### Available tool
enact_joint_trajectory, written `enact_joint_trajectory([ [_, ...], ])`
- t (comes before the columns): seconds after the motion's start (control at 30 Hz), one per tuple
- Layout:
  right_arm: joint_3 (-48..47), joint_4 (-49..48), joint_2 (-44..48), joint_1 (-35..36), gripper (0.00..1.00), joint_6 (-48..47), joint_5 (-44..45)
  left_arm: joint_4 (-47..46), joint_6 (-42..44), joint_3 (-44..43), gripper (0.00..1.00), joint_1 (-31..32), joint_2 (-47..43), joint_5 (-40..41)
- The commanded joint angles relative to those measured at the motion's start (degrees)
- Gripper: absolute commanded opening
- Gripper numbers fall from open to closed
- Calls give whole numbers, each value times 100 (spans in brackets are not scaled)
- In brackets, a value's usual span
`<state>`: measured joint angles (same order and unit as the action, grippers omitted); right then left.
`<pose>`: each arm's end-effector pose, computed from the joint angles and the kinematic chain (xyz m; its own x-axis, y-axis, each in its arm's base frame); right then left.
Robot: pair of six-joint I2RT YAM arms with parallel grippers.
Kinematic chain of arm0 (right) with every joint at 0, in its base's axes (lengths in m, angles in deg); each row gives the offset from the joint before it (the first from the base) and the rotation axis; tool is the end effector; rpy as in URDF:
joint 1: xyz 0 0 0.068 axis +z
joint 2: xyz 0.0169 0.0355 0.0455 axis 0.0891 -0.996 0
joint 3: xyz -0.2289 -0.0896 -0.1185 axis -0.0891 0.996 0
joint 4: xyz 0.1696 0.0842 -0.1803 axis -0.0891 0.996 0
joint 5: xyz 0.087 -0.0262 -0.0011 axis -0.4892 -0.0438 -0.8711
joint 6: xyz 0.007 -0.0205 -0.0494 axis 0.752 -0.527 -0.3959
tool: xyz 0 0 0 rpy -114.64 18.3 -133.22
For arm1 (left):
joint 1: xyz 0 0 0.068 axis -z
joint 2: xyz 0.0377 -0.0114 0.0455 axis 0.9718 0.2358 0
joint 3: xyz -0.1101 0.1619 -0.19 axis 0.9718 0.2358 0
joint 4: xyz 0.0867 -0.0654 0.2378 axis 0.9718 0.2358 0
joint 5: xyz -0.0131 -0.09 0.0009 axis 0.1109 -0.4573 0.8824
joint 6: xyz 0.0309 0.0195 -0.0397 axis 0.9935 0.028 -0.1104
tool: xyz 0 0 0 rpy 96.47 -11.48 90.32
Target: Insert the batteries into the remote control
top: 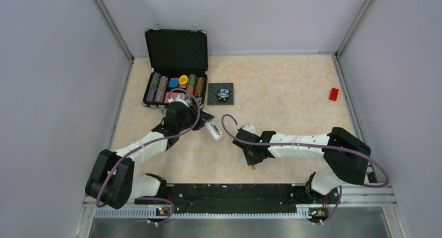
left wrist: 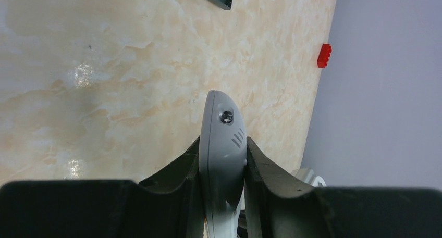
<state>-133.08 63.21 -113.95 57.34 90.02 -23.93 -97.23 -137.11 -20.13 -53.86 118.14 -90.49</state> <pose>0.1289 0.2306 0.1604 -0.8685 -0.3510 -0.3501 -0.3801 0.9248 0.0159 0.2348 -0.1066 0.1960 -0.7084 -0.6417 -0.2938 -0.1389 0.5349 -0.8334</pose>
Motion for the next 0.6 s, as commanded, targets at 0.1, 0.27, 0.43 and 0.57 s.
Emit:
enact_joint_trajectory([
  [0.1, 71, -26, 233, -642, 0, 1361, 254, -247, 47, 18, 0, -53, -191, -144],
  [0.27, 245, 100, 913, -1334, 0, 3231, 713, -282, -5, 102, 0, -57, -287, -140],
  [0.43, 368, 591, 1264, -1533, 0, 5727, 1156, -346, -32, 208, 0, -58, -407, -157],
  [0.57, 109, 1388, 939, -1610, 0, 6946, 1346, -413, -75, 293, 0, -60, -484, -179],
])
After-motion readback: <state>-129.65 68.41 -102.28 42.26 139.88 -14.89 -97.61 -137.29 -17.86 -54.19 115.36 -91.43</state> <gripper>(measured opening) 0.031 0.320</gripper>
